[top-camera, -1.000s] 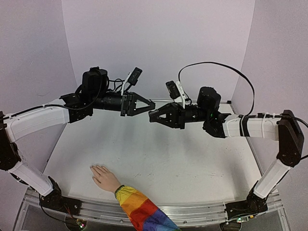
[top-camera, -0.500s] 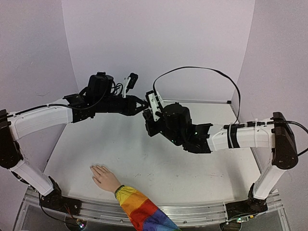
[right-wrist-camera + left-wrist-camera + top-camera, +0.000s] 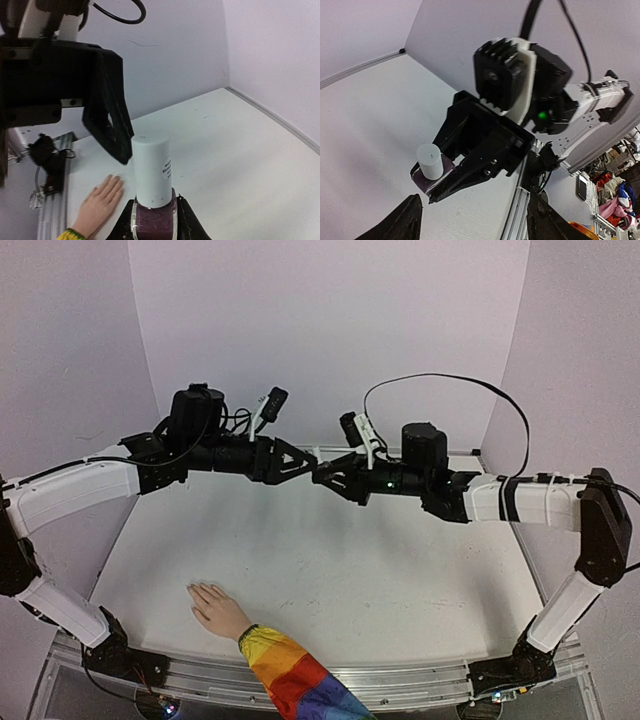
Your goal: Paint the nails
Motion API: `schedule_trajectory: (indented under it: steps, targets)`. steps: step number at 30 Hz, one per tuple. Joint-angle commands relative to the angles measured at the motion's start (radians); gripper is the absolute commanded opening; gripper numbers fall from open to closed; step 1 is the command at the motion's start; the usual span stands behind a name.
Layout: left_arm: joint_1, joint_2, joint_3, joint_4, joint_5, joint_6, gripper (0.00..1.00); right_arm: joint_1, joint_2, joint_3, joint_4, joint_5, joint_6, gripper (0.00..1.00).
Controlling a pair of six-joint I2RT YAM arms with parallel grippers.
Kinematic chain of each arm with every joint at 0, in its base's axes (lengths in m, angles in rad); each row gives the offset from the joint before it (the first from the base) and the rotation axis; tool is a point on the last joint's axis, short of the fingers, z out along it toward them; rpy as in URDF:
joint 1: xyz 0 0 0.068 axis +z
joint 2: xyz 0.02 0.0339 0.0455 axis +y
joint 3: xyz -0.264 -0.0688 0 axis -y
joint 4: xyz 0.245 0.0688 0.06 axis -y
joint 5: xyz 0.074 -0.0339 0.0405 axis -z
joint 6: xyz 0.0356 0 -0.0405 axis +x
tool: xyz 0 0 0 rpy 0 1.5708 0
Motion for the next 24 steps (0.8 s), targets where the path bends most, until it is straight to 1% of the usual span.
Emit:
schedule_trajectory:
  steps: [1,2,4,7,13,17,20,24]
  targets:
    - [0.037,-0.062,-0.018,0.206,0.19,-0.074,0.75,-0.06,-0.036,0.012,0.141,-0.546,0.146,0.0]
    - [0.037,-0.058,-0.02,0.227,0.209,-0.083,0.76,-0.06,-0.029,0.018,0.174,-0.6,0.179,0.0]
    - [0.038,-0.042,-0.012,0.242,0.235,-0.099,0.77,-0.06,-0.011,0.011,0.258,-0.654,0.249,0.0]
    - [0.036,-0.018,0.007,0.254,0.269,-0.114,0.75,-0.06,0.012,0.007,0.356,-0.662,0.33,0.0]
    - [0.023,0.001,0.026,0.256,0.309,-0.116,0.61,-0.06,0.044,0.004,0.449,-0.656,0.399,0.0]
    - [0.008,0.015,0.039,0.255,0.342,-0.107,0.56,-0.06,0.057,0.008,0.465,-0.66,0.414,0.0]
    - [0.003,0.03,0.049,0.255,0.355,-0.108,0.47,-0.06,0.066,0.012,0.467,-0.662,0.418,0.0]
    - [0.003,0.042,0.053,0.255,0.332,-0.107,0.28,-0.06,0.068,0.009,0.463,-0.652,0.41,0.0]
